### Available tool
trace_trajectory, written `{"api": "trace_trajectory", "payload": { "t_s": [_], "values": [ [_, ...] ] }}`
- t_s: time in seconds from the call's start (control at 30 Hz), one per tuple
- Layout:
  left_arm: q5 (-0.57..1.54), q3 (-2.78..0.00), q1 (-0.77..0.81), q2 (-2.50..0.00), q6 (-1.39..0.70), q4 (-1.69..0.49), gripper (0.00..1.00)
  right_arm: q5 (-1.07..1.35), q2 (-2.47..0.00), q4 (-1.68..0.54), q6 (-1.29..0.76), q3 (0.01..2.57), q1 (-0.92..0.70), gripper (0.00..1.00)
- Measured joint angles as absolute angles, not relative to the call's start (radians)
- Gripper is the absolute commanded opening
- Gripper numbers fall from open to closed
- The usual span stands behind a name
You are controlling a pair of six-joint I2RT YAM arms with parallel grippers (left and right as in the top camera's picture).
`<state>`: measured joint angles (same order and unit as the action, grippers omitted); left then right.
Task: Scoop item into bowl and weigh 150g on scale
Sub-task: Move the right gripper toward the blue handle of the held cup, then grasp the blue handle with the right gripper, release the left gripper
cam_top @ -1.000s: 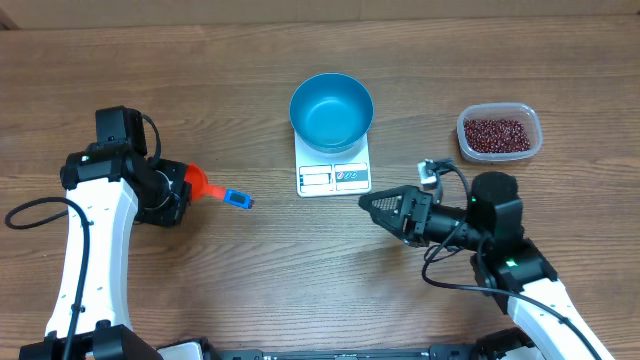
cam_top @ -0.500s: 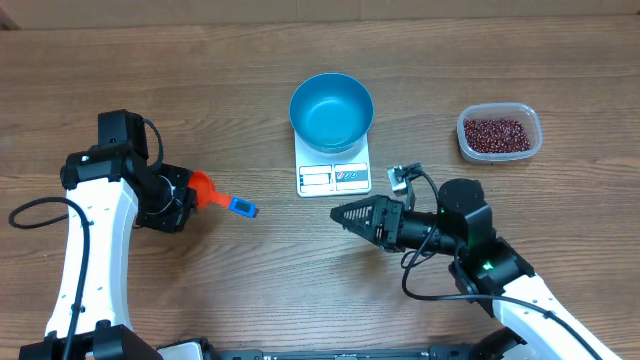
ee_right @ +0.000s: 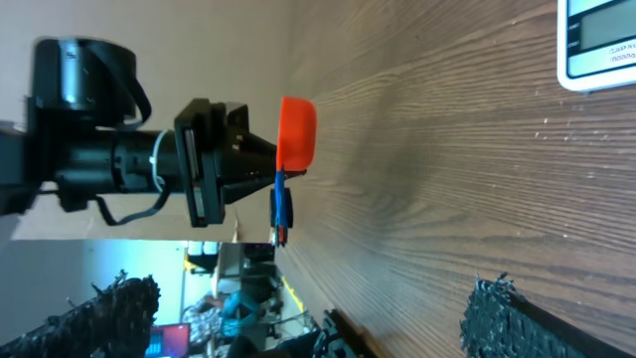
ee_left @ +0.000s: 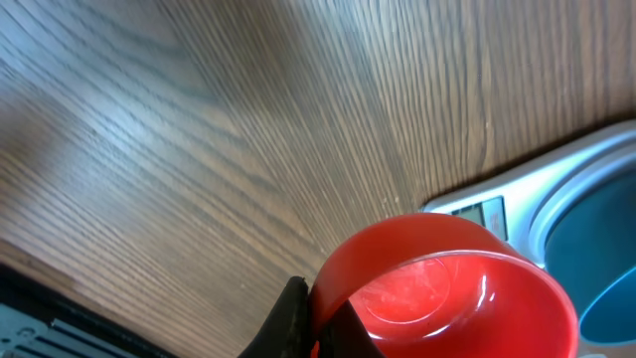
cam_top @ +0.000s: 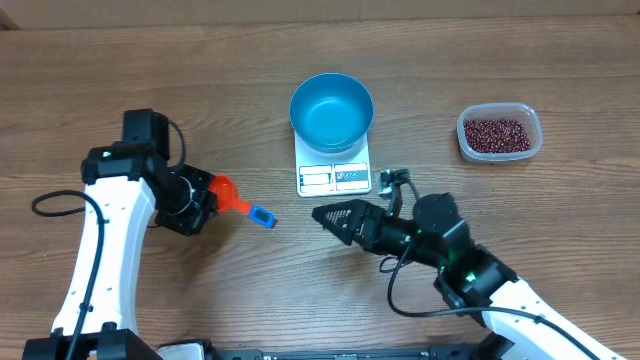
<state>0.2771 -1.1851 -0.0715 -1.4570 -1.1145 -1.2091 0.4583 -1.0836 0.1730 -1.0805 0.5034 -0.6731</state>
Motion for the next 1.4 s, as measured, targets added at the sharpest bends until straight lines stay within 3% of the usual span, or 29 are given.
{"api": "trace_trajectory", "payload": {
  "t_s": [0.33, 0.5, 0.83, 1.13, 1.4],
  "values": [
    [0.264, -1.185, 0.085, -1.457, -1.338, -1.212, 0.04, 0.222, -1.216, 0.344, -1.136, 0.505, -0.835, 0.82],
    [0.239, -1.185, 0.171, -1.457, -1.433, -1.211, 0.04, 0.193, -1.279, 0.463, -1.149, 0.507, -0.865, 0.66],
    [0.197, -1.185, 0.288, -1.457, -1.521, -1.188, 0.04, 0.176, -1.321, 0.487, -1.164, 0.507, -0.878, 0.44],
    [0.194, -1.185, 0.295, -1.457, -1.529, -1.192, 0.04, 0.175, -1.321, 0.484, -1.178, 0.507, -0.878, 0.34],
    [0.19, -1.185, 0.314, -1.457, -1.536, -1.197, 0.04, 0.175, -1.321, 0.479, -1.182, 0.507, -0.878, 0.33]
  ]
}}
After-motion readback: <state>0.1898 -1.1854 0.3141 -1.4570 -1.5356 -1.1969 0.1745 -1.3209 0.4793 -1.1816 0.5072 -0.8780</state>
